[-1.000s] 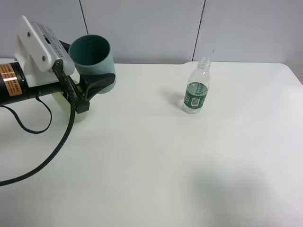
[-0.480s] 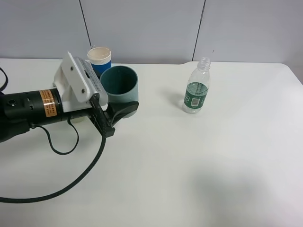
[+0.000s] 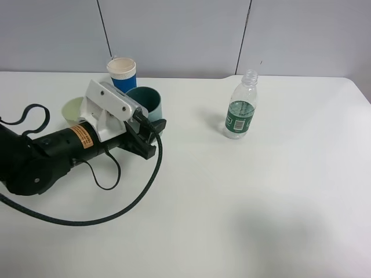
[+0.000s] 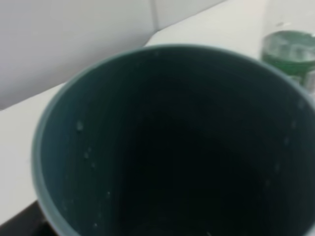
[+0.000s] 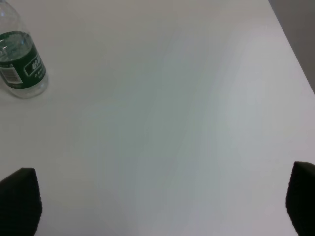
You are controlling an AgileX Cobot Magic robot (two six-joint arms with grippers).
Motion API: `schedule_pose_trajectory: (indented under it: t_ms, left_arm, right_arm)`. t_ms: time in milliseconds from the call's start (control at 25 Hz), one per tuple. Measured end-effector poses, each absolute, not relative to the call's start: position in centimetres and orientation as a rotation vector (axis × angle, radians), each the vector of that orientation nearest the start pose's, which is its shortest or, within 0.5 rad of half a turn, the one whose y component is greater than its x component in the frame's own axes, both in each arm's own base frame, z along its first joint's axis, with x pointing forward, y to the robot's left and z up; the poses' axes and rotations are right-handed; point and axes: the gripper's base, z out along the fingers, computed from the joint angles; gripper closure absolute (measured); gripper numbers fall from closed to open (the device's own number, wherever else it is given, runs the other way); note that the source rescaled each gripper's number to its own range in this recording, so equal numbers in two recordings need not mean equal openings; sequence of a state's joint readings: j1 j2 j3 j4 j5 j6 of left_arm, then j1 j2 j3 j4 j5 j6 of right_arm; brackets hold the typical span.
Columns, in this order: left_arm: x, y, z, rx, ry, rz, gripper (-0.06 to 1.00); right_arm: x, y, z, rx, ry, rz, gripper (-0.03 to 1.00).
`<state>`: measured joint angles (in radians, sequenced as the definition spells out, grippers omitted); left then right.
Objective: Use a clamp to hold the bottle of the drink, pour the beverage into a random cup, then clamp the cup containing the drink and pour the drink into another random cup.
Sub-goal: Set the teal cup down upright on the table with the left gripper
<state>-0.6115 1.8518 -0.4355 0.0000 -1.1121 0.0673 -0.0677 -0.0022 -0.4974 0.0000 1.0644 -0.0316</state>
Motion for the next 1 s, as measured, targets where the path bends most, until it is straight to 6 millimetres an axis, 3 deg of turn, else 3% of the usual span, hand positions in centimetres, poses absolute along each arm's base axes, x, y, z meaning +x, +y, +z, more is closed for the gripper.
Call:
schedule_pose_trajectory:
  t_ms: [280,560,1000]
  left_arm:
    - [23.2,-16.6,10.6,0.485,1.755,-0.318,0.91]
    - [23.0,-16.3,7.6,0.509,1.842,-0.276,0.91]
    - [22.9,-16.5,7.2,0.539,1.814,-0.296,0.91]
  right_arm:
    - [-0.5,0.0,27.6,0.037,2.049,-0.062,-0.03]
    - [-0.5,0.0,27.6,0.037,2.049,-0.062,-0.03]
    - [-0.5,0.0,27.6,0.037,2.049,-0.062,-0.03]
